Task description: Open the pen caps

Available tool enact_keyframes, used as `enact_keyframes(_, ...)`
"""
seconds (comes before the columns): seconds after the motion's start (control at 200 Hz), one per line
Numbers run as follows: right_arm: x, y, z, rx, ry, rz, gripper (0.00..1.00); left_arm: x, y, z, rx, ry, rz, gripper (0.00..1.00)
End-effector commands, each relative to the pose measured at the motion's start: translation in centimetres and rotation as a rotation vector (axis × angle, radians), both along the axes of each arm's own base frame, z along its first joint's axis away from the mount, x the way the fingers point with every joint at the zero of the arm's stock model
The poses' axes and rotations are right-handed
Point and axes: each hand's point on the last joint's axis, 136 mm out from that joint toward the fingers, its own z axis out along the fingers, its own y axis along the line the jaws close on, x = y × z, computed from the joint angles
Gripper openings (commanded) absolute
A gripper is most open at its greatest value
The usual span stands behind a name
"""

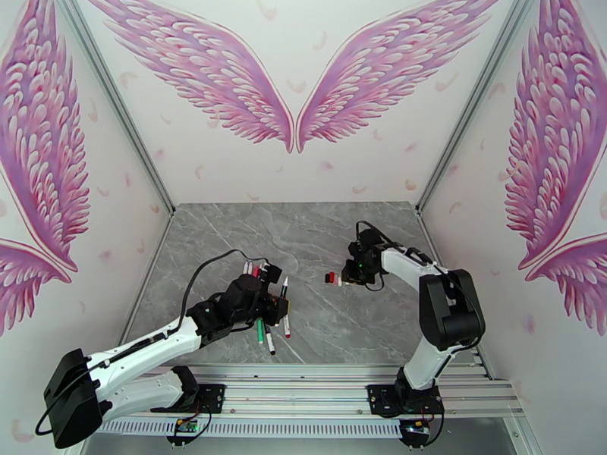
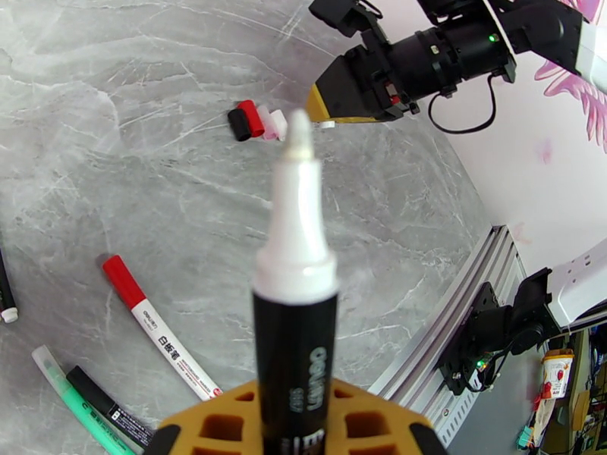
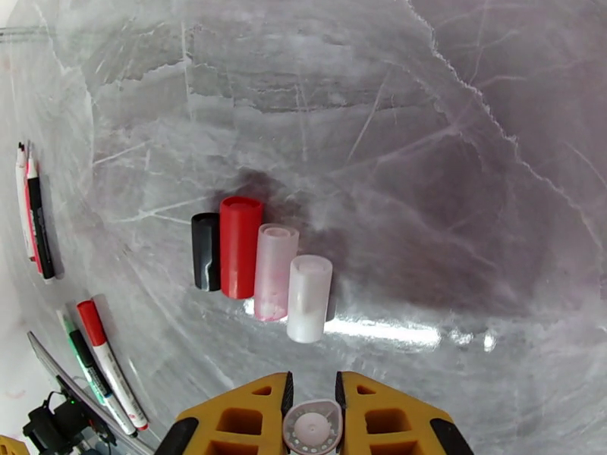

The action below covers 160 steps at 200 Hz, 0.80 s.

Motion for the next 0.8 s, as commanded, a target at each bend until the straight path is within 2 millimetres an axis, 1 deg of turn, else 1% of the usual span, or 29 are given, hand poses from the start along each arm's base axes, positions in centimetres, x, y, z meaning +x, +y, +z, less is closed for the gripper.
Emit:
enact_keyframes(0.0,1.0,-0.4,-0.2,-0.002,-0.007,0.016,0.18,0.2,0.1,-0.3,-0.002,0.003,0.011,0.07)
enact_keyframes(0.16,1.4,-0.7,-0.8,0.026,0.007,-0.001,0.20,0.2,0.0,-0.8,0.004,0.017,0.013,0.07)
enact_keyframes(0.355,1.8,-0.3,-1.3,0.062,0.021,0.000,0.21,0.2,-0.4,-1.0,-0.006,0.033,0.005,0.07)
enact_keyframes(0.465,1.8,-0.2,-2.1,0.066,0.042,0.001,0.22,0.2,-0.4,-1.1,-0.006,0.035,0.007,0.07)
enact_keyframes(0.585,1.9,-0.1,-2.2,0.073,0.045,-0.002,0.26,0.4,-0.2,-1.4,0.008,0.038,0.026,0.07)
enact_keyframes(0.795,2.1,0.0,-2.0,0.075,0.041,-0.003,0.29,0.5,-0.5,-1.5,0.008,0.045,0.019,0.07)
